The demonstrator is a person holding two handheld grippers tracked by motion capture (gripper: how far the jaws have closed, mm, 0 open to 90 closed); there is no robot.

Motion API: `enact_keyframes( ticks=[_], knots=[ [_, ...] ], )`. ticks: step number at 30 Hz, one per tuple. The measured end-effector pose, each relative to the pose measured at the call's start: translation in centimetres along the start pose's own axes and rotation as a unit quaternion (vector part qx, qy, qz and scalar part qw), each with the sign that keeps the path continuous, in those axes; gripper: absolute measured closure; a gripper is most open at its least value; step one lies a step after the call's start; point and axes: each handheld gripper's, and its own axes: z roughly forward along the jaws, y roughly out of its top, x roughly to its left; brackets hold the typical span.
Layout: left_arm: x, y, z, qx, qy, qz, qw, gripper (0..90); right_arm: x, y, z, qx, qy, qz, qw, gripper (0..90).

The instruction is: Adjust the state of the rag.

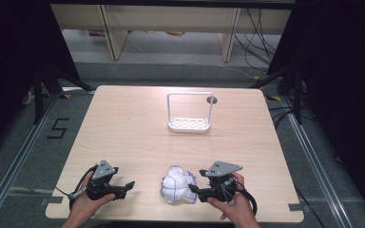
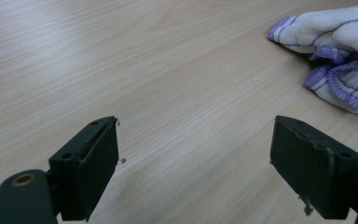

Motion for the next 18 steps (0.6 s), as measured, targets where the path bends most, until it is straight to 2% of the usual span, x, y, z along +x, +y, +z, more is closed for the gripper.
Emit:
enact_keyframes(
  ticks=[1,3,7,8,10,13,14,15,16,17,18],
  knots=[
    [-0.1,0.0,0.1,-0.01,-0.004,-0.007,0.9999,15.0,0.0,0.0,0.0,0.0,0.0,0.0,1.0,37.2],
    [0.1,0.0,0.0,-0.001,-0.002,0.003,1.0,15.0,0.9,0.8,1.1,0.006,0.011,-0.017,0.9998,37.9],
    [0.0,-0.1,0.1,-0.008,-0.004,-0.003,1.0,15.0,1.6,1.5,2.1,0.012,0.019,-0.026,0.9994,39.8],
    [0.1,0.0,0.0,-0.003,-0.003,0.003,1.0,15.0,2.0,1.9,2.8,0.017,0.028,-0.042,0.9986,41.2],
    [0.0,0.0,0.1,-0.008,-0.003,-0.002,1.0,15.1,2.3,2.2,3.4,0.022,0.028,-0.049,0.9982,43.9],
    [0.0,0.0,0.0,-0.006,-0.005,0.0,1.0,15.1,2.6,2.5,4.1,0.022,0.031,-0.056,0.9977,47.0],
    [-0.2,0.0,0.1,-0.013,-0.005,-0.006,0.9999,15.1,3.0,2.7,4.5,0.026,0.033,-0.055,0.9976,49.8],
    [-0.2,0.0,0.1,-0.013,-0.005,-0.006,0.9999,15.0,3.0,2.9,4.7,0.026,0.037,-0.067,0.9967,50.7],
    [-0.2,0.0,0.1,-0.012,-0.004,-0.006,0.9999,15.1,3.2,3.0,4.9,0.025,0.035,-0.066,0.9969,51.5],
    [-0.1,0.0,0.1,-0.01,-0.004,-0.003,0.9999,15.1,3.4,3.2,4.9,0.03,0.031,-0.065,0.997,52.7],
    [0.0,0.0,0.0,-0.003,-0.006,0.005,1.0,15.0,3.6,3.4,5.3,0.03,0.037,-0.072,0.9962,53.8]
  ],
)
